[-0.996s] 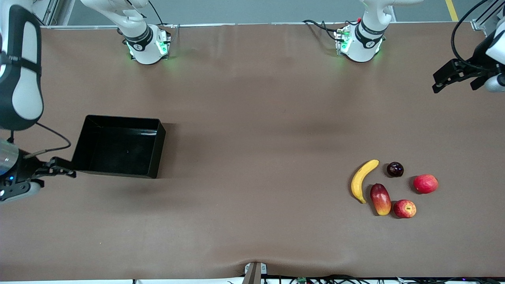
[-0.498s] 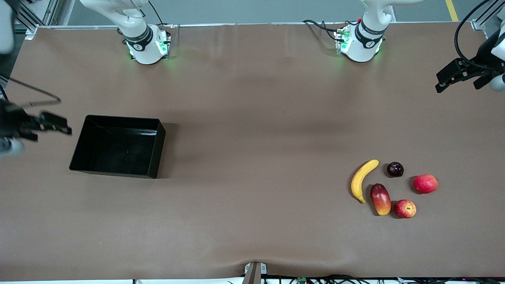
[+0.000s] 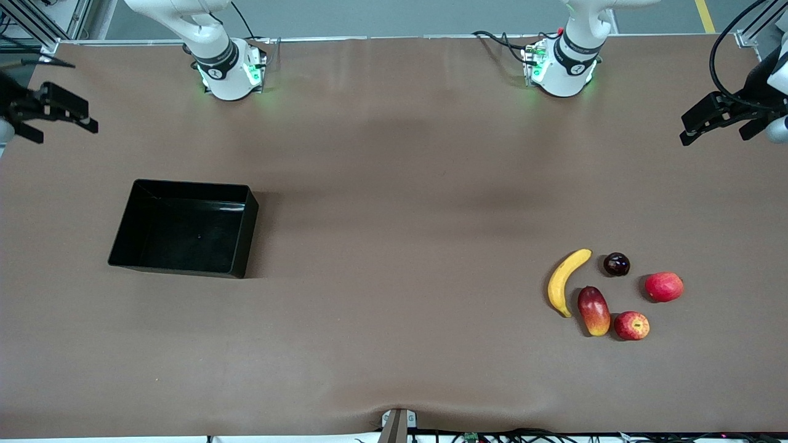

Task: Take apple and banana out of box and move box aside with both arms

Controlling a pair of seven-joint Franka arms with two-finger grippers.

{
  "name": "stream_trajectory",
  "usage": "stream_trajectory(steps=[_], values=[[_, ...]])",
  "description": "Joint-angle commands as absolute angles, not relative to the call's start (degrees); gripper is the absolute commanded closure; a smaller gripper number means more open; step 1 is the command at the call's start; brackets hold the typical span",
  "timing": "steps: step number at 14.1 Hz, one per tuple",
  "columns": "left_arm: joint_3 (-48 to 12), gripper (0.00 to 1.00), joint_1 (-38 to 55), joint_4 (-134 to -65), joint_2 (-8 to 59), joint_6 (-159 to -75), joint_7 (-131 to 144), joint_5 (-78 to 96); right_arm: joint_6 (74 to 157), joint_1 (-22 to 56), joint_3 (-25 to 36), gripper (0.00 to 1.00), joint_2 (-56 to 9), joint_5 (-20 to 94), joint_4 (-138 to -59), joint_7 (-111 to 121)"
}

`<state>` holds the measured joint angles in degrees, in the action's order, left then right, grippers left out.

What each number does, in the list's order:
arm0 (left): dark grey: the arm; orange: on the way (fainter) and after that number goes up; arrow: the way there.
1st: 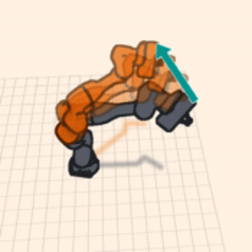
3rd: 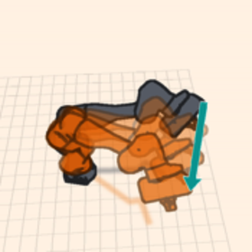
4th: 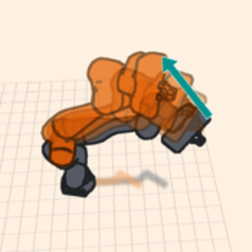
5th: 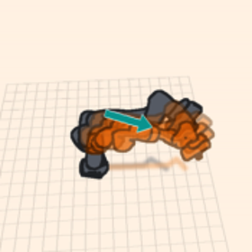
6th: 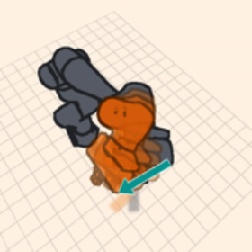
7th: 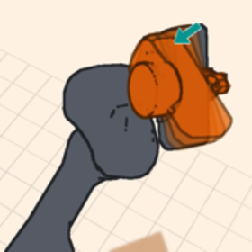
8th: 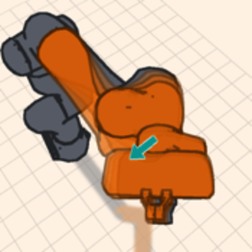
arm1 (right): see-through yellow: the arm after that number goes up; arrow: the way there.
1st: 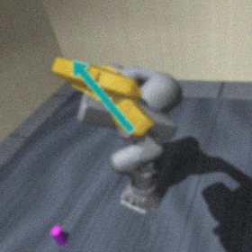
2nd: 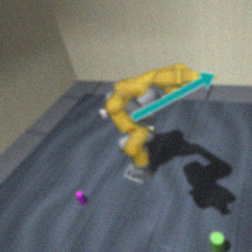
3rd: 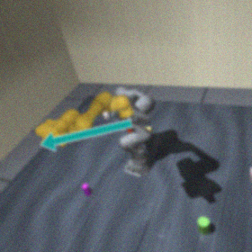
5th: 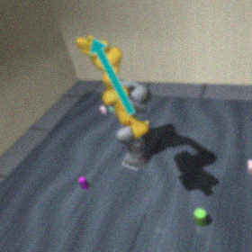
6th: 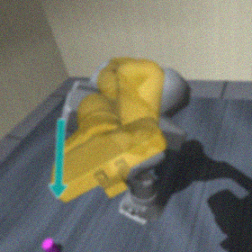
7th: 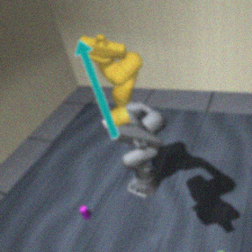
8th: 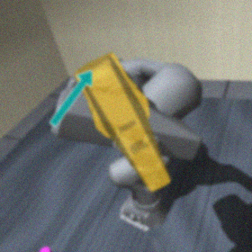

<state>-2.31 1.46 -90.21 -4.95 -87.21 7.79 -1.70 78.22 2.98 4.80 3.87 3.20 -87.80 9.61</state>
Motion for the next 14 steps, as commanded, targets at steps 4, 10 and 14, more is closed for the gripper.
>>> stream_trajectory(steps=[4,10,14], values=[[-2.3,0.0,1.3,-91.1,-6.3,-88.2,6.9,-2.0,83.7,0.9,5.2,0.0,6.9,1.5,-93.1,8.7],[-2.5,0.0,1.8,-90.0,-5.8,-88.0,7.3,-2.7,82.8,1.0,5.0,0.0,3.8,0.0,-88.5,8.8],[-2.6,0.0,1.9,-90.1,-5.5,-87.7,7.4,-2.8,82.8,1.4,4.9,0.0,3.7,0.1,-88.6,8.6]])
